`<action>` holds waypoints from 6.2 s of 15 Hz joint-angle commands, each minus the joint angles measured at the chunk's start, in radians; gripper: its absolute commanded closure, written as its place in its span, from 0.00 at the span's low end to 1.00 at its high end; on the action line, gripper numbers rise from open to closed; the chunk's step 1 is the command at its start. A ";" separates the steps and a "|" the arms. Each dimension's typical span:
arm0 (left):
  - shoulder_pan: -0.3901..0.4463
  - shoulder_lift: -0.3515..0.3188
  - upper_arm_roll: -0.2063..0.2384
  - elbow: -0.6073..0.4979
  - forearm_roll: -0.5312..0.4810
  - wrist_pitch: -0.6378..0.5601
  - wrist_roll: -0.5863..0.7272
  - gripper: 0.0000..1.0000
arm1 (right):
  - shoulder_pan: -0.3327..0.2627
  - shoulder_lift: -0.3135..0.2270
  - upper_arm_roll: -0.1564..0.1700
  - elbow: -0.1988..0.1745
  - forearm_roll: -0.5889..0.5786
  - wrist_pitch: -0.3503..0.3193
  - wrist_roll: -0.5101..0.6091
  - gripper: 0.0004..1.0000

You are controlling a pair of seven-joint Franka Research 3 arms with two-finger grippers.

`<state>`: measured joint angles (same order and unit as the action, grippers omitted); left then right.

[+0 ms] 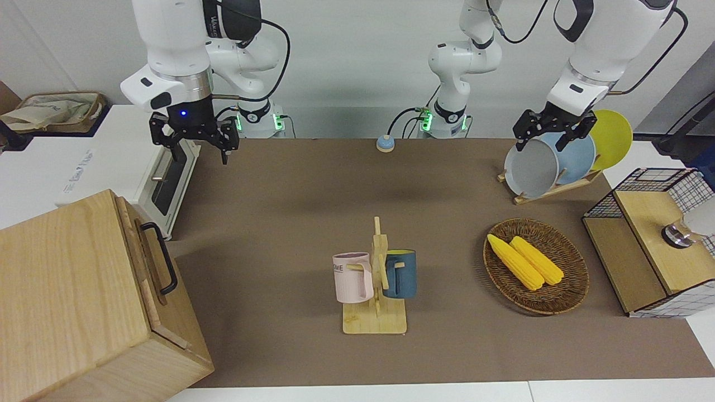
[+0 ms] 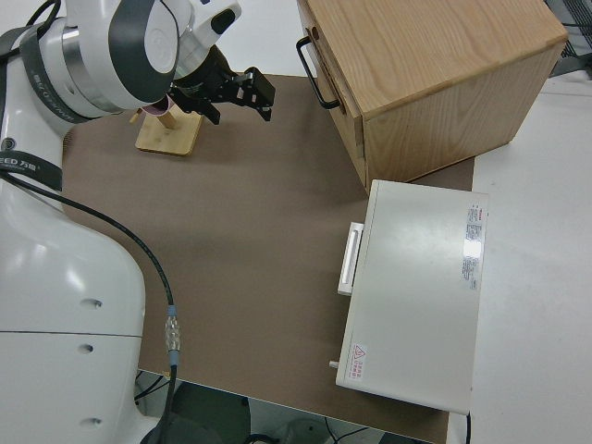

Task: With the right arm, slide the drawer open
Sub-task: 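Raise the right arm and reach the right gripper toward the drawer's black handle, then close the right gripper around the black bar handle of the wooden drawer, then pull the handle toward the robot with the right gripper, sliding the drawer out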

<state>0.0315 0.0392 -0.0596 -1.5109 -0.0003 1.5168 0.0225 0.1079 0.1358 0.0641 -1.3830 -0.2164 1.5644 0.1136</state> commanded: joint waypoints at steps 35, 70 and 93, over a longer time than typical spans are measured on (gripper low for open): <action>0.004 0.011 -0.006 0.026 0.017 -0.020 0.010 0.01 | 0.158 0.384 -0.027 -0.151 -1.374 0.201 0.212 0.02; 0.004 0.011 -0.006 0.026 0.017 -0.020 0.010 0.01 | 0.461 0.410 -0.024 -0.153 -1.290 -0.145 0.287 1.00; 0.004 0.011 -0.006 0.024 0.017 -0.020 0.010 0.01 | 0.579 0.438 -0.024 -0.087 -1.255 -0.225 0.287 0.01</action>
<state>0.0315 0.0392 -0.0596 -1.5109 -0.0003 1.5168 0.0225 0.6746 0.5599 0.0447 -1.5183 -1.4515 1.3613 0.4387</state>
